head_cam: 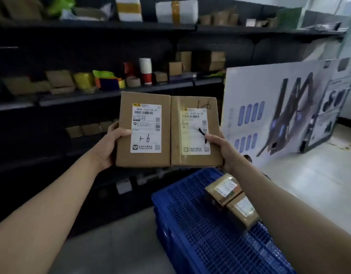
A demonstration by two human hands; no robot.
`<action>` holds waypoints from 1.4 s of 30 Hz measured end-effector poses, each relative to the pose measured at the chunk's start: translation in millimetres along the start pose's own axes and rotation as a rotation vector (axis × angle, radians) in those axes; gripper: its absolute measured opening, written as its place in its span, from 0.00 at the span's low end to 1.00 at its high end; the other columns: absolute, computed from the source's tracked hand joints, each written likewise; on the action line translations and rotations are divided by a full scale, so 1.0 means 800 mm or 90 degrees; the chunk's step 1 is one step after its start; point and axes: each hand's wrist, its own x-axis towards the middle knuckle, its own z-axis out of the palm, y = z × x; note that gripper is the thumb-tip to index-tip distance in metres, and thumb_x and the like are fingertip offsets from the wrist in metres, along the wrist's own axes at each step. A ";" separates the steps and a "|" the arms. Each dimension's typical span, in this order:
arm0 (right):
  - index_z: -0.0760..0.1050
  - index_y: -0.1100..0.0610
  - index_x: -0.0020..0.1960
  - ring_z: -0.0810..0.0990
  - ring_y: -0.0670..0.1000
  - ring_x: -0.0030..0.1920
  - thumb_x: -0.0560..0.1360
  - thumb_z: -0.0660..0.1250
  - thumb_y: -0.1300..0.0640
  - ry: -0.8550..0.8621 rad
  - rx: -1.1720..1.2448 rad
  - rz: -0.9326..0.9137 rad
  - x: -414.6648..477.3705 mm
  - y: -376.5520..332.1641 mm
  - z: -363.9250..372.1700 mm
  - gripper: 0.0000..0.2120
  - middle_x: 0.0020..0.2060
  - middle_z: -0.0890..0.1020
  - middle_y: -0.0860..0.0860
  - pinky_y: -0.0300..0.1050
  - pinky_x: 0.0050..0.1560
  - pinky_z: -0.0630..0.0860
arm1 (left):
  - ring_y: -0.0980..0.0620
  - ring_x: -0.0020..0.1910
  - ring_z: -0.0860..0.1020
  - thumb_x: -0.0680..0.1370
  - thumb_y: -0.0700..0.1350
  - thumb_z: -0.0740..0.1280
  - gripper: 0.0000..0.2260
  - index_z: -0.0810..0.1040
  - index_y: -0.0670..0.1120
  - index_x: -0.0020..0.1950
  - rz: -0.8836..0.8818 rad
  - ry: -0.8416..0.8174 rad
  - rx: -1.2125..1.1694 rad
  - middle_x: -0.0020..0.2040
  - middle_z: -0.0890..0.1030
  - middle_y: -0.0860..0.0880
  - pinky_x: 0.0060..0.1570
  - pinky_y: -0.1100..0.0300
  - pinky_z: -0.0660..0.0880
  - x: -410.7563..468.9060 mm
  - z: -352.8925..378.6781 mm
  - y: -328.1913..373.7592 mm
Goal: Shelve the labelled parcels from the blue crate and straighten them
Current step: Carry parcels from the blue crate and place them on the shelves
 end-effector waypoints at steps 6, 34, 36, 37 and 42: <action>0.67 0.37 0.68 0.84 0.59 0.49 0.67 0.74 0.54 -0.266 -0.034 0.065 0.038 0.049 0.223 0.33 0.56 0.83 0.56 0.57 0.43 0.80 | 0.48 0.53 0.81 0.59 0.52 0.75 0.33 0.68 0.61 0.62 0.071 0.251 -0.005 0.57 0.81 0.49 0.44 0.51 0.79 -0.180 -0.190 0.030; 0.73 0.38 0.59 0.85 0.58 0.46 0.66 0.74 0.56 -1.025 -0.063 0.251 -0.273 0.329 1.119 0.25 0.50 0.85 0.54 0.51 0.38 0.81 | 0.44 0.57 0.79 0.65 0.52 0.70 0.31 0.65 0.64 0.65 0.170 1.100 -0.002 0.60 0.79 0.49 0.46 0.47 0.78 -0.905 -0.528 0.046; 0.71 0.41 0.62 0.85 0.58 0.47 0.67 0.74 0.57 -1.080 -0.058 0.272 -0.295 0.343 1.150 0.27 0.51 0.85 0.55 0.52 0.39 0.81 | 0.43 0.58 0.78 0.62 0.53 0.72 0.32 0.66 0.64 0.63 0.181 1.144 -0.004 0.61 0.78 0.49 0.51 0.43 0.78 -0.924 -0.523 0.044; 0.70 0.42 0.65 0.85 0.59 0.48 0.68 0.74 0.57 -1.106 -0.062 0.282 -0.305 0.348 1.165 0.29 0.52 0.85 0.55 0.53 0.40 0.81 | 0.42 0.59 0.77 0.60 0.53 0.73 0.32 0.67 0.64 0.63 0.188 1.165 -0.003 0.62 0.77 0.48 0.54 0.41 0.76 -0.931 -0.522 0.043; 0.69 0.41 0.67 0.84 0.60 0.50 0.68 0.74 0.56 -1.216 -0.066 0.291 -0.340 0.362 1.229 0.30 0.53 0.84 0.55 0.56 0.43 0.81 | 0.41 0.60 0.76 0.60 0.55 0.73 0.34 0.66 0.64 0.65 0.198 1.266 0.003 0.63 0.76 0.46 0.57 0.40 0.75 -0.945 -0.517 0.039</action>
